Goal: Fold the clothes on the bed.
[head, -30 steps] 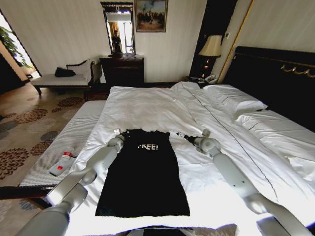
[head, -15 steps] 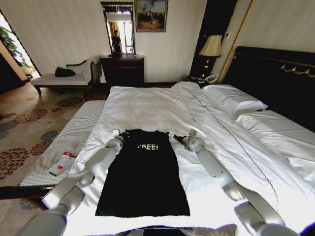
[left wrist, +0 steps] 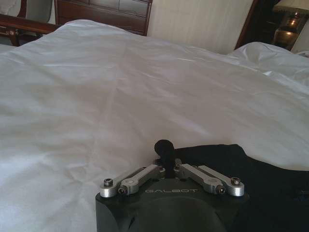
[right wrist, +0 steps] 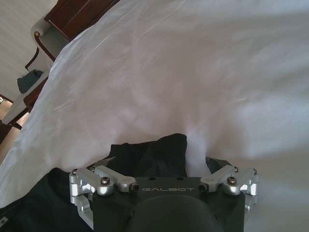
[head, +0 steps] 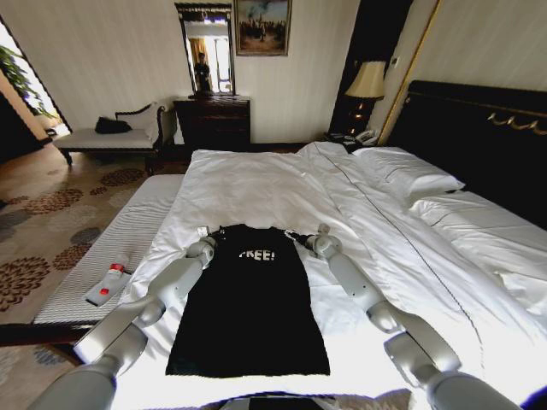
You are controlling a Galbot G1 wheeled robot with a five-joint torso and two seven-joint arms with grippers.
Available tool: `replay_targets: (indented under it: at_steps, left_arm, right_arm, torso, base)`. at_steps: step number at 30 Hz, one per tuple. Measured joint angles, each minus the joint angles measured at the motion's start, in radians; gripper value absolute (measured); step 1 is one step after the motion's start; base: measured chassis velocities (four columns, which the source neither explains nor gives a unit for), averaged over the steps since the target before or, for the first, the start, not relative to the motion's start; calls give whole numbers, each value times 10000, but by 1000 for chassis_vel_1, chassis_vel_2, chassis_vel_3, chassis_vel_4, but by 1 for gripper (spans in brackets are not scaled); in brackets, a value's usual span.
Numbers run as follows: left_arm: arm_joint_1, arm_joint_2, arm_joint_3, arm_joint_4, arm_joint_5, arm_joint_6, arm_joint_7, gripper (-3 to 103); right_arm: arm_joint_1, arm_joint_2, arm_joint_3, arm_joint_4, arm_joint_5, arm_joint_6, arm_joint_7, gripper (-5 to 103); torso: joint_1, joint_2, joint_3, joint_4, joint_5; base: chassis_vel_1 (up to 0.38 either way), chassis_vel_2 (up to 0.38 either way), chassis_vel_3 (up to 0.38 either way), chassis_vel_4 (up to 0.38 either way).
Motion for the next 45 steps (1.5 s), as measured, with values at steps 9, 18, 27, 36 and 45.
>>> replay_targets:
  at_steps: [9,18,27,36,45]
  left_arm:
    - [5,-139,50,147,1,0,63,1]
    - [-88,-373,118,447,77,-50,150,1]
    - [-214,-571,104,642,83,-122,166,1]
    - [-259,-573,99,676,82,-162,158,1]
    - [-233,-506,56,632,77,-200,114,1]
  right_arm:
    - [-99,42,120,-202,-235,38,-87,87]
    - [-243,-20,144,-191,-331,28,-139,49]
    - [-99,25,40,-246,-362,74,-236,16]
    - [-123,61,-90,-221,-672,229,-232,1]
    - [-159,-24,-279,-84,-995,527,-252,1]
  torso:
    - [-1,0,0,1,2]
    - [-1,0,0,1,2]
    - [0,0,0,-2,2]
    - [0,0,0,0,1]
    - [-1,0,0,2,0]
  base:
    - [0,0,0,0]
    - [0,0,0,0]
    - [0,0,0,0]
    - [0,0,0,0]
    - [0,0,0,0]
